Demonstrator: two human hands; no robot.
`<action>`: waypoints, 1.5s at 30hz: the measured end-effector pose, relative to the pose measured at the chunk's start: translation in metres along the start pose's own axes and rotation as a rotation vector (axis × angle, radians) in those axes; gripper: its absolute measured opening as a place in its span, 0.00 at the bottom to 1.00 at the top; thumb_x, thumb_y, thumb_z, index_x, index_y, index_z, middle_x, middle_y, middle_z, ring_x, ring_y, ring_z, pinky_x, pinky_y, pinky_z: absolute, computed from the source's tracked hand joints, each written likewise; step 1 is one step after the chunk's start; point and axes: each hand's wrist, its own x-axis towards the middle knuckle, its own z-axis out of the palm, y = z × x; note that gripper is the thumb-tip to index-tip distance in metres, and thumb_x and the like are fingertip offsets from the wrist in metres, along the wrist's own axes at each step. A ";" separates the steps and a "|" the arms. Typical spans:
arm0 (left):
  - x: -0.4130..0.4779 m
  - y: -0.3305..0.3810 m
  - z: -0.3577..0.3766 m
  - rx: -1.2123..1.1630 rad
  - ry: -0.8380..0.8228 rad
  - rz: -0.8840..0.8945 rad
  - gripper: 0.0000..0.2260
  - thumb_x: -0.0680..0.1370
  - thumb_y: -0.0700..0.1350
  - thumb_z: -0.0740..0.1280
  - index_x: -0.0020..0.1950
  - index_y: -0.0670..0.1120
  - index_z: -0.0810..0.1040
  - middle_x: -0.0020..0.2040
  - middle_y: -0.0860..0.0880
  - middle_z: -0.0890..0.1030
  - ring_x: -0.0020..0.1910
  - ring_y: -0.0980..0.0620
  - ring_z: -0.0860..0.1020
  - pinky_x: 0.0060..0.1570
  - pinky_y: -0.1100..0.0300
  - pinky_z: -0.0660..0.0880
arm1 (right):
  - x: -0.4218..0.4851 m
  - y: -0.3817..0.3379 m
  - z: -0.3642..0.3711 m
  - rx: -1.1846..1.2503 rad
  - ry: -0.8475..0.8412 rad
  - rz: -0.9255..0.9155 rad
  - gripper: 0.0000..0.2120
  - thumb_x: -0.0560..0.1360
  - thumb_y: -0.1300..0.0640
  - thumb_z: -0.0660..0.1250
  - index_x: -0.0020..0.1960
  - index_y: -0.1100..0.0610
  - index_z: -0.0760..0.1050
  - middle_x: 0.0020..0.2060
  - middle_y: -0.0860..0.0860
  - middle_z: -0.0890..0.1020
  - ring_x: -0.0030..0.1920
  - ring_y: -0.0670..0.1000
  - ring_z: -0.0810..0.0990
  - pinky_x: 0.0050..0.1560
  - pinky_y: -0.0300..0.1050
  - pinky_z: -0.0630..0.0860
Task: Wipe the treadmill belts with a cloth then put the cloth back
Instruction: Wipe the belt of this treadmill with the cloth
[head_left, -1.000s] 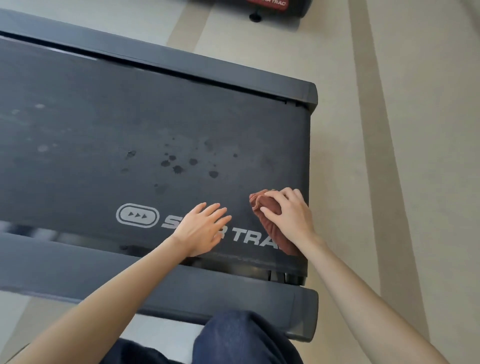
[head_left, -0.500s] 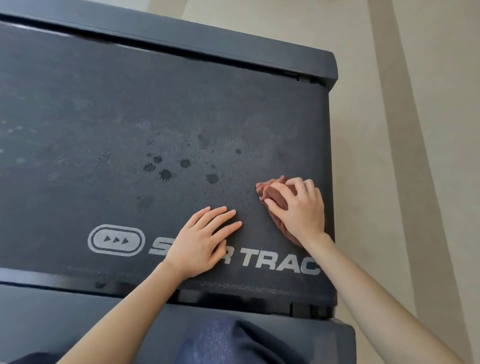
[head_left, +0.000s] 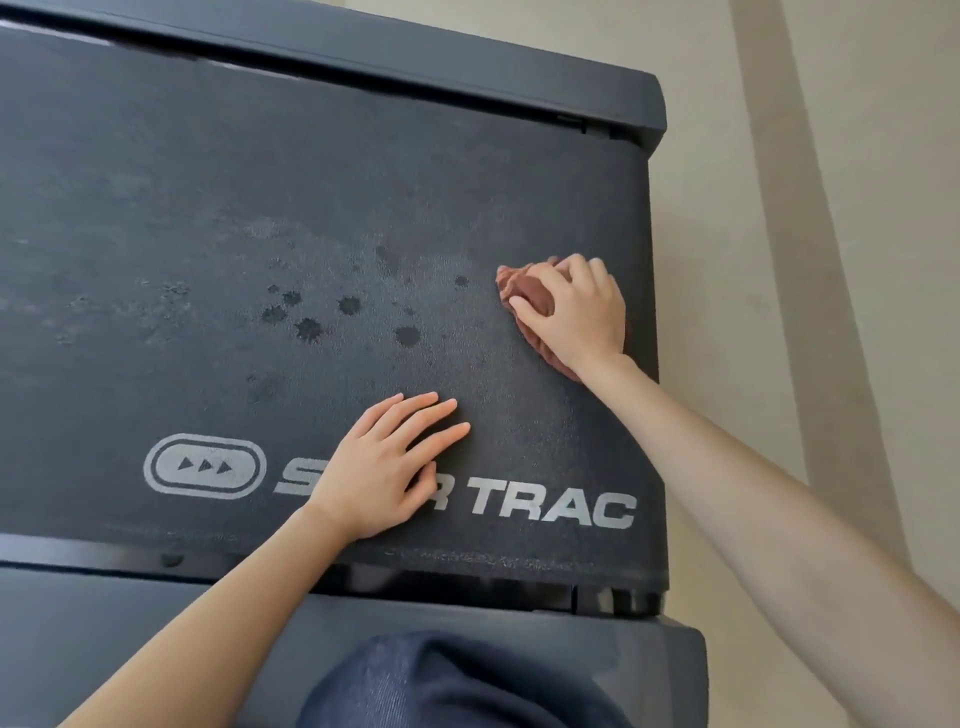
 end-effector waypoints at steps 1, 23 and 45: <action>0.000 0.001 -0.001 0.007 -0.010 -0.006 0.21 0.75 0.46 0.58 0.67 0.50 0.74 0.69 0.49 0.72 0.68 0.47 0.69 0.69 0.49 0.62 | -0.022 -0.005 -0.004 0.016 0.027 -0.021 0.19 0.73 0.38 0.63 0.55 0.49 0.79 0.48 0.54 0.79 0.48 0.55 0.75 0.46 0.45 0.72; -0.045 -0.034 -0.029 -0.005 -0.115 -0.147 0.21 0.77 0.48 0.55 0.69 0.49 0.71 0.72 0.50 0.68 0.71 0.49 0.65 0.70 0.48 0.60 | -0.062 -0.066 -0.004 0.096 -0.051 -0.132 0.17 0.74 0.41 0.64 0.55 0.50 0.78 0.50 0.54 0.78 0.49 0.55 0.75 0.45 0.47 0.73; -0.052 -0.027 -0.036 -0.033 0.031 -0.140 0.18 0.72 0.38 0.63 0.61 0.44 0.78 0.67 0.47 0.74 0.69 0.47 0.69 0.67 0.46 0.66 | -0.051 -0.105 -0.006 0.084 -0.056 -0.202 0.17 0.73 0.42 0.66 0.54 0.52 0.80 0.46 0.55 0.80 0.47 0.56 0.76 0.43 0.47 0.72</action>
